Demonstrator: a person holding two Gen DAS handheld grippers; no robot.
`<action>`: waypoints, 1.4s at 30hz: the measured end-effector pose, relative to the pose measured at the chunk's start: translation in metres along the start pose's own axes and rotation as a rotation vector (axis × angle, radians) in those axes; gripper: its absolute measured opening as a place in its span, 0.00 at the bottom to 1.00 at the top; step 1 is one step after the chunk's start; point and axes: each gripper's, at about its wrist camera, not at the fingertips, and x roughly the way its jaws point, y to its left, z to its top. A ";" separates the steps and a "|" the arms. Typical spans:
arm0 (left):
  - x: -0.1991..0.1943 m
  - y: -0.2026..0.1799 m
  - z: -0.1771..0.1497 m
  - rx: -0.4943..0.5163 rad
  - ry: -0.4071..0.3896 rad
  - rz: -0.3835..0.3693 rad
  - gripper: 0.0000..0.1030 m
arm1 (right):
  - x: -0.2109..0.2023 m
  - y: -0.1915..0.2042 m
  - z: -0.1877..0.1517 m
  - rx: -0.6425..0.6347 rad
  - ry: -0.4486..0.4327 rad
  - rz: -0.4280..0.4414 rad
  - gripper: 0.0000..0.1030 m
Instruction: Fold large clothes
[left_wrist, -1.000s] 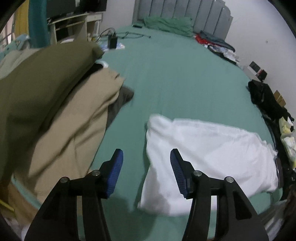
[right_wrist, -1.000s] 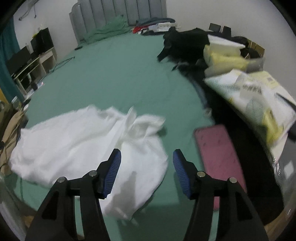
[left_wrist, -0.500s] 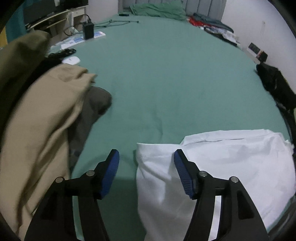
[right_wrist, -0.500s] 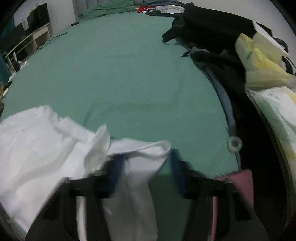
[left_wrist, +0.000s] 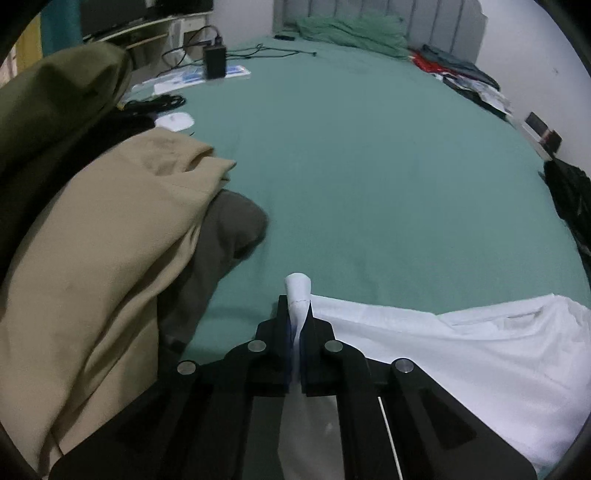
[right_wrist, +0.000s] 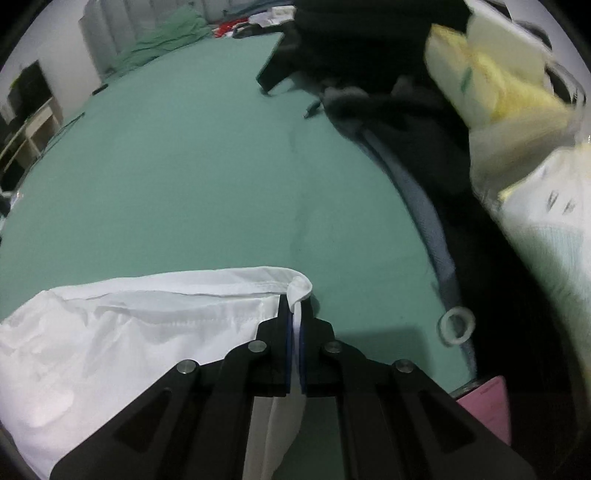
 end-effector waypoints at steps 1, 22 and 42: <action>0.002 0.001 -0.001 -0.021 0.019 -0.019 0.04 | -0.003 0.001 0.000 0.000 -0.004 0.000 0.05; -0.034 -0.048 -0.009 0.104 -0.022 -0.159 0.40 | -0.037 0.098 -0.020 -0.254 0.012 0.319 0.64; -0.013 0.011 0.007 0.009 -0.076 0.157 0.41 | -0.025 0.111 0.027 -0.303 -0.184 0.034 0.64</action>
